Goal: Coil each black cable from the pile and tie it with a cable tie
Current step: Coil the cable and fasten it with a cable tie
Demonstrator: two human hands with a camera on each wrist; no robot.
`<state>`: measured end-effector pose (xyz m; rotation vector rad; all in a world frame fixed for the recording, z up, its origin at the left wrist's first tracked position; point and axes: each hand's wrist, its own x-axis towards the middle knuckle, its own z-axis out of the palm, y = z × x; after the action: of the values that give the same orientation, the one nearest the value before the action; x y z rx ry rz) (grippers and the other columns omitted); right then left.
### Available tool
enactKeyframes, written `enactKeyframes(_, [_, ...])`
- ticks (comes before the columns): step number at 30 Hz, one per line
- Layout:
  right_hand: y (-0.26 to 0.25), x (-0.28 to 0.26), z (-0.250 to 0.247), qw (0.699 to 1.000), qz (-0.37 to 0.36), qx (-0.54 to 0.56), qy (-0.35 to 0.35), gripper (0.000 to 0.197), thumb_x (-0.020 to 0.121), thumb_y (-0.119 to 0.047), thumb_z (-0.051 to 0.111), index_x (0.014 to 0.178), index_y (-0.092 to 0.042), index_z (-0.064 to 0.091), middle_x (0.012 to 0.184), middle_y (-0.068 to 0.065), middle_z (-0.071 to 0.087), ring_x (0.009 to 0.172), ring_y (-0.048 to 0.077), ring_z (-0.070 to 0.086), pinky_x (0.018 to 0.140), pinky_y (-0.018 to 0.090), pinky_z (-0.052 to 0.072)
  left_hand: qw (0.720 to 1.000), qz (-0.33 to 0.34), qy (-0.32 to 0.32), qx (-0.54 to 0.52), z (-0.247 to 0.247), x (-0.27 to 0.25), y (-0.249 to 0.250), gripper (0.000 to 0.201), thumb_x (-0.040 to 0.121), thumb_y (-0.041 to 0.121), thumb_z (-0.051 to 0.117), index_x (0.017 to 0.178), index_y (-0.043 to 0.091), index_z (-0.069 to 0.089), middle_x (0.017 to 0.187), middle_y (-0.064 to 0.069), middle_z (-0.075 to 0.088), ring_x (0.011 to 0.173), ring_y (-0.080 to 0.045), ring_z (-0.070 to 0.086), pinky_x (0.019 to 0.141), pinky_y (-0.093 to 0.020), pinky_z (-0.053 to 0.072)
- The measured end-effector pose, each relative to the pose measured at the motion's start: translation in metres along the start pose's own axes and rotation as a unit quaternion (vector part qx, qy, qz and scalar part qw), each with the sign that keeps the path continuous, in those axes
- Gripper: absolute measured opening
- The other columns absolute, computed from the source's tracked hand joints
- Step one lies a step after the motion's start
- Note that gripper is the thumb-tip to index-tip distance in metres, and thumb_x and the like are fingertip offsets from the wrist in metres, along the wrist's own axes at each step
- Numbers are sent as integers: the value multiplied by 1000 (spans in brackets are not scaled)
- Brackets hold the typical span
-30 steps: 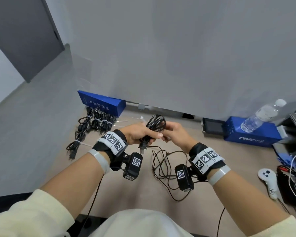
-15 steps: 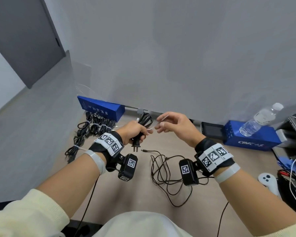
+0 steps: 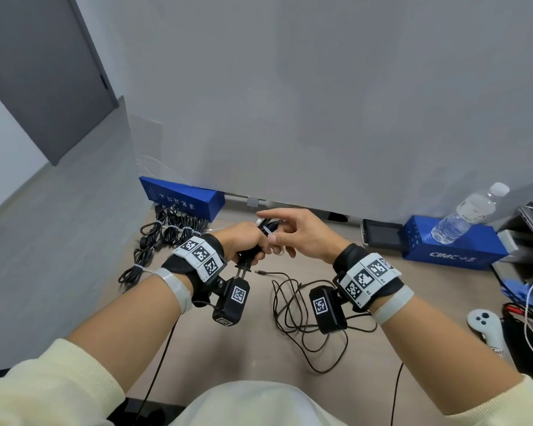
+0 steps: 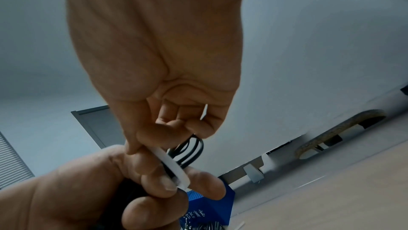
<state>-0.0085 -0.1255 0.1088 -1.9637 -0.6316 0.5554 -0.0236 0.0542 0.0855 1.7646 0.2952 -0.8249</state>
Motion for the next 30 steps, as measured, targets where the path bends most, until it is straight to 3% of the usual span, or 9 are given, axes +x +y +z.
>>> enactKeyframes(2, [0, 0, 1, 1000, -1, 5, 6, 47, 93, -8, 66, 138, -21, 58, 68, 12, 66, 57, 25, 53, 54, 26, 48, 1000, -1, -5, 10, 1, 1, 1, 17, 85, 5, 56, 96, 4, 69, 74, -11, 56, 60, -20, 50, 69, -36, 44])
enactKeyframes(5, [-1, 1, 2, 1000, -7, 7, 15, 42, 94, -8, 65, 132, -22, 63, 69, 17, 68, 58, 28, 55, 52, 26, 47, 1000, 6, -7, 26, 3, -2, 4, 13, 87, 3, 56, 87, 8, 68, 66, -7, 55, 58, -18, 49, 66, -34, 44])
enactKeyframes(13, [-1, 1, 3, 1000, 1, 7, 15, 28, 93, -8, 65, 118, -19, 68, 70, 19, 69, 60, 32, 57, 50, 25, 47, 999, 17, -14, 44, 5, -4, 6, 12, 88, 2, 56, 86, 10, 65, 65, -6, 53, 56, -16, 49, 60, -29, 44])
enactKeyframes(18, [-2, 1, 4, 1000, 4, 6, 1, 30, 94, -6, 64, 121, -17, 68, 67, 11, 68, 58, 24, 57, 50, 26, 47, 999, 9, -20, 45, 2, -2, 3, 12, 82, 6, 60, 90, 9, 69, 82, -14, 55, 60, -18, 51, 63, -32, 46])
enactKeyframes(23, [-2, 0, 3, 1000, 6, 8, -16, 38, 93, -5, 64, 129, -18, 65, 69, 11, 68, 63, 30, 58, 52, 26, 48, 999, -1, -26, 44, 0, -1, 2, 17, 81, 8, 62, 95, 8, 70, 91, -14, 57, 62, -18, 52, 65, -33, 46])
enactKeyframes(27, [-3, 0, 3, 1000, 12, 5, 1, 29, 93, -5, 64, 119, -19, 68, 68, 13, 69, 60, 30, 57, 51, 25, 47, 999, 1, -19, 46, 4, -2, 4, 13, 84, 5, 59, 92, 9, 68, 74, -9, 55, 59, -17, 50, 62, -31, 45])
enactKeyframes(30, [-3, 1, 5, 1000, 23, 6, 7, 20, 93, -8, 64, 110, -17, 68, 66, 12, 68, 57, 28, 57, 51, 26, 47, 998, 4, -26, 61, 6, -2, 4, 18, 83, 6, 59, 98, 6, 70, 75, -9, 54, 59, -17, 49, 63, -31, 44])
